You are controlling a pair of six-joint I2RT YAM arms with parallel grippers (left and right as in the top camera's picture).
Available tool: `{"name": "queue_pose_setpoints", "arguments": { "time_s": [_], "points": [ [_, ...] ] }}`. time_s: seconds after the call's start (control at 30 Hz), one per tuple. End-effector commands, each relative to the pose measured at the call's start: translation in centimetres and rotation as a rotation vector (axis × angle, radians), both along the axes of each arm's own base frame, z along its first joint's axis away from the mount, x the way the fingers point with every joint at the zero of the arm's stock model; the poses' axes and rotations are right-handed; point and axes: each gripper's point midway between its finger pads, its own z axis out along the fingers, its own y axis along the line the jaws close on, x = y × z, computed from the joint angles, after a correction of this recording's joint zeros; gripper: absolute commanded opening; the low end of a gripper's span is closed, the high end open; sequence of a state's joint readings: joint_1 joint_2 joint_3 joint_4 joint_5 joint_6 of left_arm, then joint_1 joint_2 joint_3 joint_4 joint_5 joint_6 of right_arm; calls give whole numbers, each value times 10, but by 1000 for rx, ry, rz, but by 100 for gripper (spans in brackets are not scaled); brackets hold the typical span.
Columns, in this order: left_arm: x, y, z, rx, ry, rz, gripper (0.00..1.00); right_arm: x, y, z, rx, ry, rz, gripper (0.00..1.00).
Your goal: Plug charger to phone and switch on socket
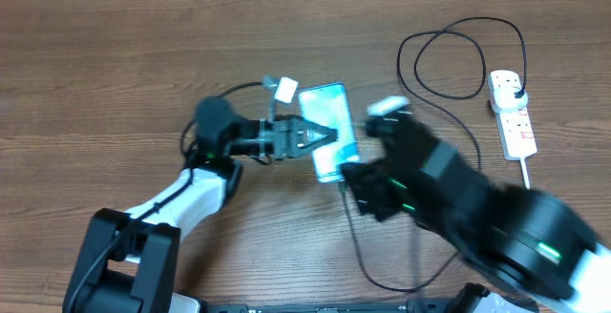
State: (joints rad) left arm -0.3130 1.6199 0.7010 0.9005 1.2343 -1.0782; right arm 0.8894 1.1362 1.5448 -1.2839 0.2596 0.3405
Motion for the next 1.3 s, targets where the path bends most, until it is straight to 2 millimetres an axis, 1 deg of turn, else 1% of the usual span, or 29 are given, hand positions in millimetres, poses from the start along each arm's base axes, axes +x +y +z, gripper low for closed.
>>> {"name": "queue_pose_setpoints", "arguments": {
  "time_s": [0.0,0.07,0.1,0.17,0.2,0.3,0.4,0.43,0.5,0.63,0.73,0.8,0.9,0.97,1.07,1.17,1.27],
  "points": [
    [37,-18,22,35,-63,133,4,5,-47,30,45,-121,-220,80],
    [53,-24,20,127,-59,174,4,-2,-56,36,66,-136,-225,85],
    [62,-24,17,195,-59,204,4,-6,-61,40,80,-144,-226,87],
    [78,-16,6,377,-49,264,4,-12,-70,45,110,-157,-244,91],
    [82,-12,0,451,-44,270,4,-13,-73,47,119,-162,-253,93],
    [82,-4,-15,598,-32,207,4,-15,-77,49,128,-170,-257,94],
    [77,4,-48,725,39,130,4,-14,-75,47,119,-165,-257,95],
    [76,6,-65,755,74,99,4,-13,-75,45,113,-161,-256,95],
    [72,5,-88,754,125,35,4,-12,-74,41,102,-154,-256,96],
    [61,-8,-116,612,210,-113,4,-11,-72,32,81,-138,-257,100],
    [61,-6,-139,587,288,-134,4,-11,-72,23,69,-119,-267,100],
    [62,-2,-151,580,335,-137,4,-11,-71,17,54,-110,-266,100],
    [62,6,-163,586,383,-131,4,-10,-70,11,41,-101,-266,100],
    [63,9,-166,592,399,-126,4,-8,-68,5,34,-95,-267,100],
    [64,16,-173,646,397,-106,4,-5,-64,0,34,-95,-268,100],
    [64,26,-186,734,397,-82,4,-2,-60,-2,37,-90,-273,100],
    [62,28,-188,754,406,-82,4,2,-56,-4,41,-79,-284,100]
  ]
}}
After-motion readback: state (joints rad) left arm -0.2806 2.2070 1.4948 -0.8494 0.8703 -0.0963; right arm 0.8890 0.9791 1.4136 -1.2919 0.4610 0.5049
